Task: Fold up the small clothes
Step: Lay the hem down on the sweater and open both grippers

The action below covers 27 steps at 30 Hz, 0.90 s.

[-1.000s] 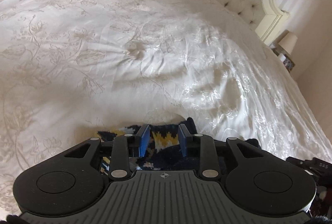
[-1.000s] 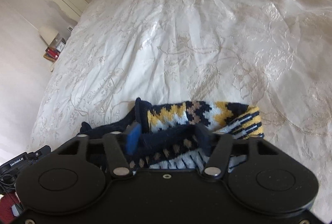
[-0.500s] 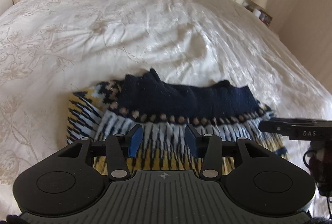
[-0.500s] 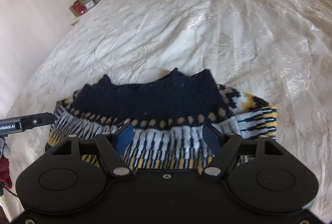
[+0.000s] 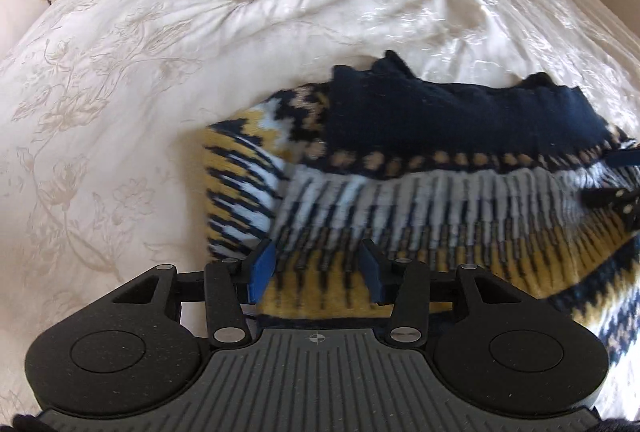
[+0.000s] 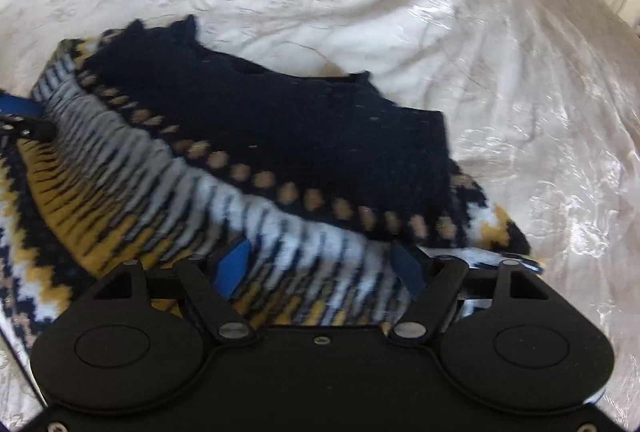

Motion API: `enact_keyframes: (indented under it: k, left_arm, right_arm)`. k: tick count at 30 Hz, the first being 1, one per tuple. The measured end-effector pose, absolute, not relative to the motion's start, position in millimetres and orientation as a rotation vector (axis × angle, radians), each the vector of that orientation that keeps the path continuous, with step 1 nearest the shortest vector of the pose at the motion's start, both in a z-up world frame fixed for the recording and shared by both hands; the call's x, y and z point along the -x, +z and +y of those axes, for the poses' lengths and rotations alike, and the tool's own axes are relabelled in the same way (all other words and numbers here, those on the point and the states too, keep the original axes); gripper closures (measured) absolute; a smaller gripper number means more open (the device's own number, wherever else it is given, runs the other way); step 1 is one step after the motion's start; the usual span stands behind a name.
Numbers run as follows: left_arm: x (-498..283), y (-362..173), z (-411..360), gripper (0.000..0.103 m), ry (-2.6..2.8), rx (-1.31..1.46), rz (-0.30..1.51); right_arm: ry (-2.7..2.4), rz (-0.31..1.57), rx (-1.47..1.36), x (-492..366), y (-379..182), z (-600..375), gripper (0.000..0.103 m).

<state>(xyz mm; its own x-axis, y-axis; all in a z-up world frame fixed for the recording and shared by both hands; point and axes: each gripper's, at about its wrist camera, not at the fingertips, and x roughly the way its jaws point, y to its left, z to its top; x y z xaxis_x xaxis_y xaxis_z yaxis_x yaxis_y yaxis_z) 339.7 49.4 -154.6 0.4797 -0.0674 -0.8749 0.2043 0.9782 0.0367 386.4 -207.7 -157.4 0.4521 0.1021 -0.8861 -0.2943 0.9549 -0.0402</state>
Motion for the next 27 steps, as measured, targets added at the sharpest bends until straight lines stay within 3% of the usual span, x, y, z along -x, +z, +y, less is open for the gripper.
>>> enact_keyframes:
  k: [9, 17, 21, 27]
  left_arm:
    - [-340.3, -148.8, 57.4, 0.053, -0.160, -0.123, 1.072]
    - [-305.8, -113.6, 52.4, 0.051, -0.137, -0.001, 1.032]
    - [-287.7, -108.8, 38.7, 0.045, -0.166, 0.079, 1.074]
    - [-272.4, -116.3, 6.3, 0.045, -0.174, 0.064, 1.140]
  right_arm:
    - [0.105, 1.095, 0.003, -397.9, -153.7, -263.2, 0.018]
    - [0.054, 0.994, -0.240, -345.3, -122.0, -296.3, 0.007]
    - [0.010, 1.005, -0.368, -315.1, -122.3, -309.9, 0.004]
    - [-0.039, 1.060, -0.467, -274.2, -129.9, -309.5, 0.003]
